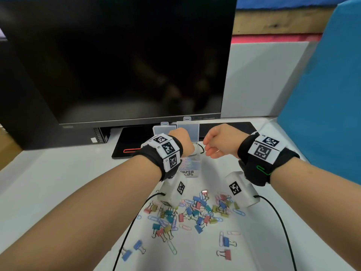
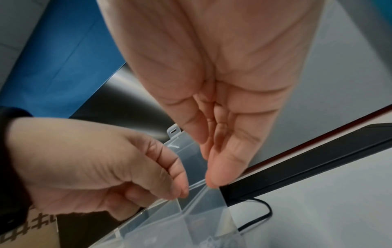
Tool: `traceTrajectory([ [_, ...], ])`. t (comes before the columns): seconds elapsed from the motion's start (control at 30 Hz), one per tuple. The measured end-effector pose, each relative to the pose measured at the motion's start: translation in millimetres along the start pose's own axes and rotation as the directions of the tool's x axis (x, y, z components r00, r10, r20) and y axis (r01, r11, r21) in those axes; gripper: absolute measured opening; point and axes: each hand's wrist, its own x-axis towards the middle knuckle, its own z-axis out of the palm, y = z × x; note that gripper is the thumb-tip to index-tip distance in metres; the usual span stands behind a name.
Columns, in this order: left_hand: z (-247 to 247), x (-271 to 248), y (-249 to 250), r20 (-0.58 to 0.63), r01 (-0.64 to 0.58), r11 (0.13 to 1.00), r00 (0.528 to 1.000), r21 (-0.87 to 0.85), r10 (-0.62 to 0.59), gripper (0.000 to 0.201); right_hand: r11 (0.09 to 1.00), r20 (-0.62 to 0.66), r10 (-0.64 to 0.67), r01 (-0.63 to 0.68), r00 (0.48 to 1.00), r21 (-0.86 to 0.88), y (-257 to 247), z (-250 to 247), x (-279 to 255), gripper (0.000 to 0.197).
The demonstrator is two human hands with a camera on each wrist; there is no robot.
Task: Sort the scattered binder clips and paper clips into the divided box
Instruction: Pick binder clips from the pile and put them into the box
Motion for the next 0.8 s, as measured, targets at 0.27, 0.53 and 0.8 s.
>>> traceTrajectory([
  [0.27, 6, -12, 15, 0.073, -0.152, 0.968, 0.987, 0.198, 0.140, 0.032, 0.937, -0.073, -0.052, 0.024, 0.996, -0.348, 32, -15, -25, 0.015],
  [0.53, 18, -37, 6, -0.191, -0.392, 0.918, 0.907, -0.059, 0.375, 0.021, 0.707, 0.064, 0.056, 0.006, 0.996, -0.708, 80, -12, -52, 0.019],
  [0.8, 65, -61, -8, 0.260, -0.560, 0.812, 0.819, 0.164, 0.512, 0.043, 0.612, 0.076, -0.024, 0.074, 0.997, -0.787, 100, 2, -55, 0.012],
])
